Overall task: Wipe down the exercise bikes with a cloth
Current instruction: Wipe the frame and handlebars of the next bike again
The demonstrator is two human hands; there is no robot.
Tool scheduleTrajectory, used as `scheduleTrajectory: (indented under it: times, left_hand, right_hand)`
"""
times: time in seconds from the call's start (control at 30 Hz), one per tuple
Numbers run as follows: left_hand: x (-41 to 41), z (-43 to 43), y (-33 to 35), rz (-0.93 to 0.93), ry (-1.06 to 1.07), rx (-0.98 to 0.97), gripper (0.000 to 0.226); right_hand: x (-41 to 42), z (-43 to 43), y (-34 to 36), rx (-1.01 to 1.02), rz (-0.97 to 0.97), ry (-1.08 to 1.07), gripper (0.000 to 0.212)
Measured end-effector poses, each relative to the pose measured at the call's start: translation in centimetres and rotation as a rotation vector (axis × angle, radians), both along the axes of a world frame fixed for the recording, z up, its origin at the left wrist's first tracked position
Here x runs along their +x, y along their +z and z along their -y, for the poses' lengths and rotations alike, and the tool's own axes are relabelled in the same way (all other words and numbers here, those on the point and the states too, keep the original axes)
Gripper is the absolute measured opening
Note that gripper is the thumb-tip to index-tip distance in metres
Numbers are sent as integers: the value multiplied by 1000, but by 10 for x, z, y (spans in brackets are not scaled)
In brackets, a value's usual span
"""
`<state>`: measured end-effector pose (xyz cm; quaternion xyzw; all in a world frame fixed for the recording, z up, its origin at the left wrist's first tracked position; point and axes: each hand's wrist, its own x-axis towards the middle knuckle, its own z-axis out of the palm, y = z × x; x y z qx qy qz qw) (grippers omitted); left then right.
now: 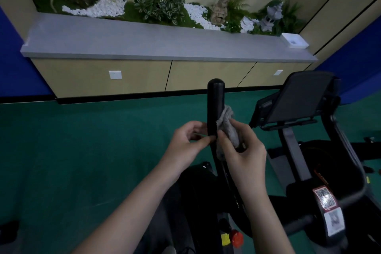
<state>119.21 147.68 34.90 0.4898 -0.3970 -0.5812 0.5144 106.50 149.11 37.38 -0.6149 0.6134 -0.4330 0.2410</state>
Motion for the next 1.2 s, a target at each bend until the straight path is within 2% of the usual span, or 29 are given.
scheduleTrajectory:
  times: [0.27, 0.37, 0.47, 0.53, 0.57, 0.7, 0.8, 0.9, 1.03, 1.2]
  left_hand:
    - [3, 0, -2, 46, -29, -4, 20]
    - [7, 0, -6, 219, -21, -60, 17]
    - [14, 1, -8, 618, 61, -301, 34]
    - [20, 4, -4, 819, 87, -508, 37]
    - [22, 7, -2, 901, 99, -600, 37]
    - [28, 19, 11, 1123, 119, -891, 31]
    - [26, 31, 22, 1240, 46, -1029, 27]
    - [23, 48, 33, 1310, -72, -1104, 27]
    - [24, 70, 44, 1375, -229, -1112, 28]
    - [26, 85, 46, 1270, -345, -1092, 25]
  right_hand:
    - [2, 2, 4, 12, -27, -76, 21]
    - [-3, -11, 2, 21, -107, -50, 22]
    - [-8, -26, 4, 72, -91, -49, 34]
    - [-8, -27, 7, 120, -66, -23, 41]
    - [-8, -27, 7, 137, -49, -10, 39]
    - [-4, -24, 8, 76, -35, -40, 26]
    - [7, -16, 8, -15, -76, -122, 22]
    - [18, -7, 8, -65, -130, -162, 19]
    - [9, -17, 4, -32, -104, -161, 17]
    - [12, -16, 3, -53, -50, -156, 14]
